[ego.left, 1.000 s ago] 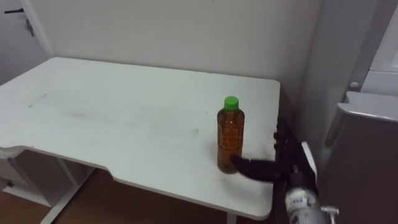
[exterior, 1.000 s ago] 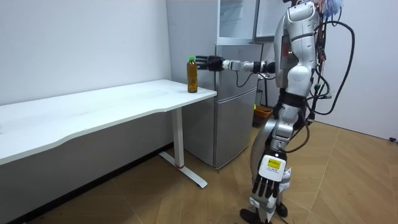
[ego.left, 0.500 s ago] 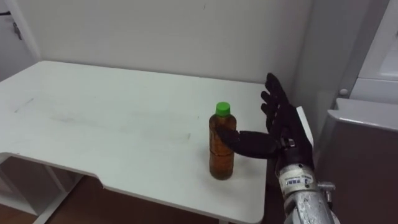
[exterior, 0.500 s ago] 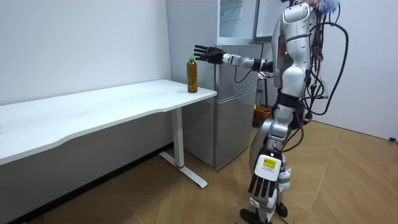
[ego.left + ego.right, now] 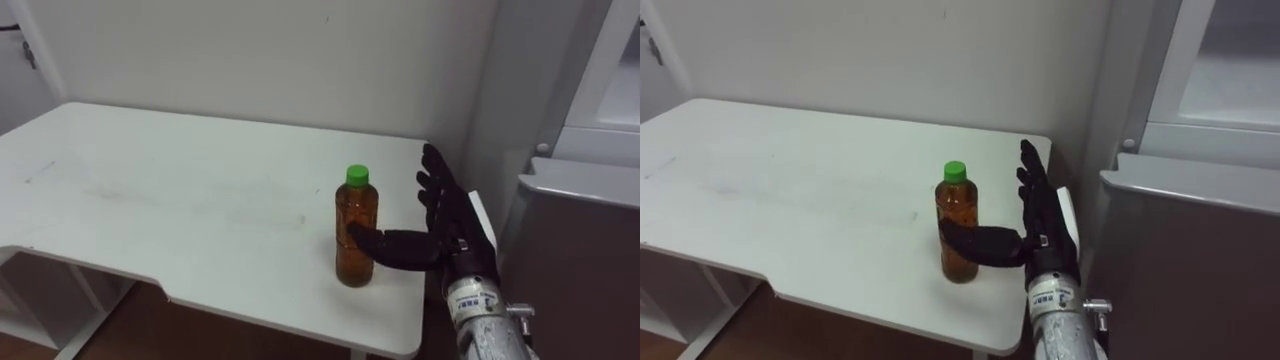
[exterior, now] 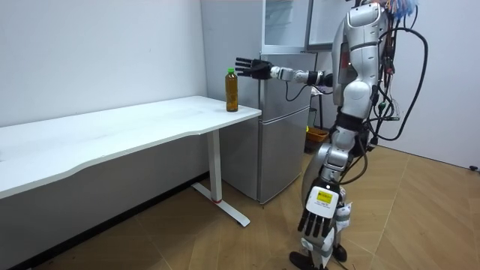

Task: Put the bottle in the upper fridge

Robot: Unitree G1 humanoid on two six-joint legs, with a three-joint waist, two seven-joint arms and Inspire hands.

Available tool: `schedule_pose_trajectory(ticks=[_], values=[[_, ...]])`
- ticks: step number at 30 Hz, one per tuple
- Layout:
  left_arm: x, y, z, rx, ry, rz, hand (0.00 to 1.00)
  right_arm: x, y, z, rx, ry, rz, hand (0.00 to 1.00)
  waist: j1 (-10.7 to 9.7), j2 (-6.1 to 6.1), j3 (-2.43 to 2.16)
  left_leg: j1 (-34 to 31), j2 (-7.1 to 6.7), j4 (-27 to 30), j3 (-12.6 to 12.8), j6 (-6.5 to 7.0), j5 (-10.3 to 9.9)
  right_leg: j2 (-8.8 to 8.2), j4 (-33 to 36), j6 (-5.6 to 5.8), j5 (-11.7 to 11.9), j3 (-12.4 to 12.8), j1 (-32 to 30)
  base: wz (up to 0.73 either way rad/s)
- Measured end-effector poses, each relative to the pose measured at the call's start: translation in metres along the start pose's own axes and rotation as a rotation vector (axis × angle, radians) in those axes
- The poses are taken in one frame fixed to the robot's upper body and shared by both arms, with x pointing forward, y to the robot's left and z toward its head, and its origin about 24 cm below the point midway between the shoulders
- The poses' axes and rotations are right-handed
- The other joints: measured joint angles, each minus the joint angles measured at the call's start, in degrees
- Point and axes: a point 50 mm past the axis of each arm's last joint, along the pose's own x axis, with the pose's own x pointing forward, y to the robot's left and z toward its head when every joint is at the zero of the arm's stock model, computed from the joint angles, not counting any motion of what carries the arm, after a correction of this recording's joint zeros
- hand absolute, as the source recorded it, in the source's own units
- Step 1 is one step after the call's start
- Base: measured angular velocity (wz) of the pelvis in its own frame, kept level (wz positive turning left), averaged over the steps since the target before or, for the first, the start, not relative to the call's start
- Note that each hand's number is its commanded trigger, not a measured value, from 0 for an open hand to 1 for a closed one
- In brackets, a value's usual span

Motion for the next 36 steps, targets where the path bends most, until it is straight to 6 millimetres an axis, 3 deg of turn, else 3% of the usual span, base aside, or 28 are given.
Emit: schedule_pose_trajectory(ticks=[5, 12, 19, 26, 36], values=[[0.0, 0.0, 0.002, -0.002, -0.006, 0.002, 0.0, 0.0, -0.002, -0.006, -0.013, 0.024, -0.012, 0.0, 0.35, -0.32, -0.03, 0.04, -0.16, -0.09, -0.03, 0.01, 0.02, 0.05, -0.07, 0.13, -0.08, -0.51, 0.14, 0.0], [0.0, -0.002, 0.006, 0.0, -0.021, 0.01, 0.0, -0.002, -0.011, -0.04, -0.076, 0.167, -0.084, 0.0, 2.52, -0.97, 0.08, -0.33, -0.2, -0.15, -0.81, 0.03, 0.0, -0.05, 0.0, 0.14, -0.08, -1.3, 0.09, 0.04], [0.0, -0.003, 0.005, 0.012, -0.019, 0.004, 0.0, -0.004, -0.02, -0.06, -0.121, 0.255, -0.146, 0.0, 3.0, -0.94, 0.12, -0.48, -0.33, 0.16, -1.42, -0.02, 0.11, -0.12, 0.15, 0.12, -0.07, -1.57, 0.26, 0.05], [0.0, -0.003, 0.004, 0.014, -0.014, 0.001, 0.0, -0.002, -0.024, -0.064, -0.161, 0.272, -0.157, 0.0, 2.97, -0.78, 0.23, -1.47, -0.85, 0.96, -3.07, -0.03, 0.13, -0.01, 0.15, 0.15, -0.12, -2.29, -0.05, 0.09], [0.0, -0.006, 0.004, 0.026, -0.008, -0.012, 0.0, -0.003, -0.025, -0.069, -0.187, 0.282, -0.171, 0.0, 4.52, -0.06, 0.6, -3.01, -1.11, 1.76, -4.24, -0.07, 0.32, -0.05, 0.22, 0.2, -0.15, -3.35, -0.93, 0.07]])
